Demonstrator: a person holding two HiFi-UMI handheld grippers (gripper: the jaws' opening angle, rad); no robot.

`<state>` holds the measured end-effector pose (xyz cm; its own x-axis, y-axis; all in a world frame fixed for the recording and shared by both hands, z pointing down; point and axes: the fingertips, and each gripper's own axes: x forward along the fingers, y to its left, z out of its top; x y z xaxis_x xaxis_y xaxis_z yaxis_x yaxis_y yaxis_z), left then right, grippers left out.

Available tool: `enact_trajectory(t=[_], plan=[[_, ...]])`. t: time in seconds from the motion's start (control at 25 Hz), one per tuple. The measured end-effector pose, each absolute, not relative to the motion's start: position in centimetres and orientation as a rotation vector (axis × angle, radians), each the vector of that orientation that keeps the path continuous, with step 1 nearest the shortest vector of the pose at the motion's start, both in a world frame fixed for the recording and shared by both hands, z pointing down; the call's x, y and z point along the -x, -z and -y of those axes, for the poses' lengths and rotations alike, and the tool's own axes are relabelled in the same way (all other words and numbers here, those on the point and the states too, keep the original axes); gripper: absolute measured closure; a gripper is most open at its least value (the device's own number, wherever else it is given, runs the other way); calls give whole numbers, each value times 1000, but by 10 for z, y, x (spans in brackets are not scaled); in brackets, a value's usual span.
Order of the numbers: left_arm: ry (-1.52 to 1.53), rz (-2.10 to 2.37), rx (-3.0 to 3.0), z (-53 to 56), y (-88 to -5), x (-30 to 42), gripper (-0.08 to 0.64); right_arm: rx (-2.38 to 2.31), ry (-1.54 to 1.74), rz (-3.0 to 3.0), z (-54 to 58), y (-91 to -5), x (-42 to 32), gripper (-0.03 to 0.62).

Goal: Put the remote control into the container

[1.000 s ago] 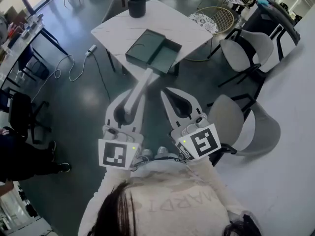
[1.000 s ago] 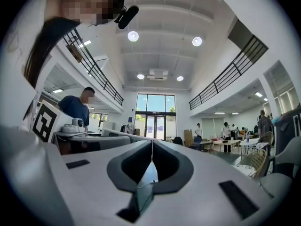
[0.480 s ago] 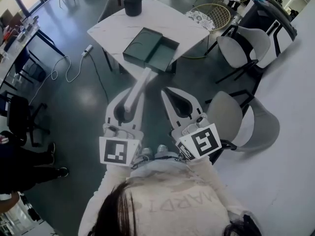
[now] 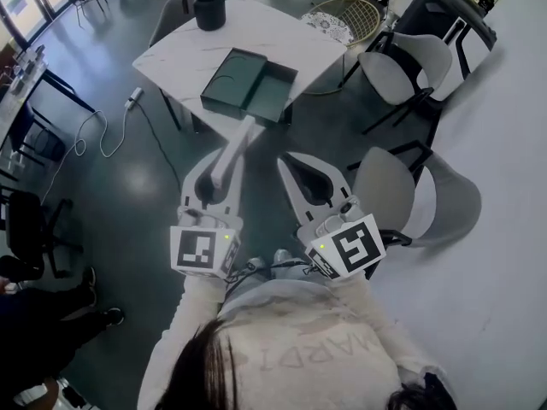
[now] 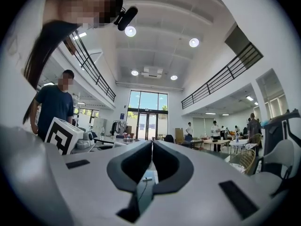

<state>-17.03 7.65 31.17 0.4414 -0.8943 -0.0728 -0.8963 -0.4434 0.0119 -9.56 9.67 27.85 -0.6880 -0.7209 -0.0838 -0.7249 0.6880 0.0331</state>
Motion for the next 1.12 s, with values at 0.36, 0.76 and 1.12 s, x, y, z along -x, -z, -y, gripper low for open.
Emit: enact_trajectory(t=[0.36, 0.76, 1.12], plan=[[-8, -1590, 2697, -44, -341, 166, 472, 1312, -87, -2801, -80, -289, 90, 575], [57, -1621, 2724, 33, -370, 134, 474, 1311, -72, -2785, -11, -294, 54, 575], [173, -1722, 2703, 113, -407, 102, 474, 1210, -64, -2815, 70, -291, 19, 575]])
